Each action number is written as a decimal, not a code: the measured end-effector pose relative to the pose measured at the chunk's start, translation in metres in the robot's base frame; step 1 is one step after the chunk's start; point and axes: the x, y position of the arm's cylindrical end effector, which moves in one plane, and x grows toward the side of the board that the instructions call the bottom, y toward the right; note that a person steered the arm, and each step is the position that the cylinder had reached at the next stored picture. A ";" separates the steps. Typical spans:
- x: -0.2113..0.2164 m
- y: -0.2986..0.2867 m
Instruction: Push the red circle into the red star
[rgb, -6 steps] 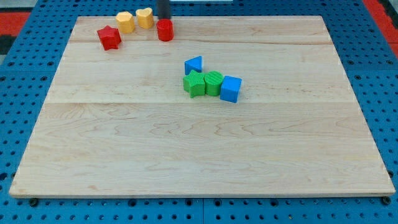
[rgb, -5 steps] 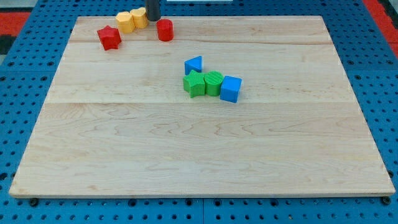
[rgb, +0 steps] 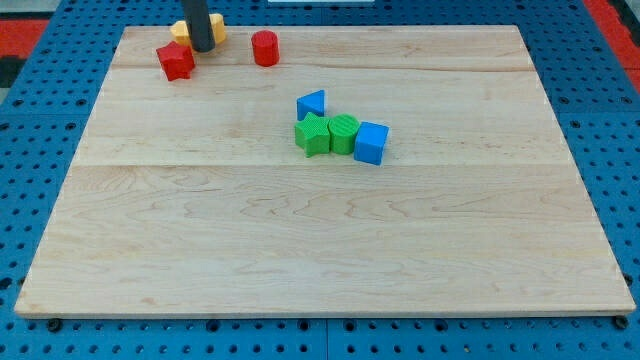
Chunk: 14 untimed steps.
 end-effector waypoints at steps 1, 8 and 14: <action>0.021 -0.002; 0.079 -0.083; 0.063 0.160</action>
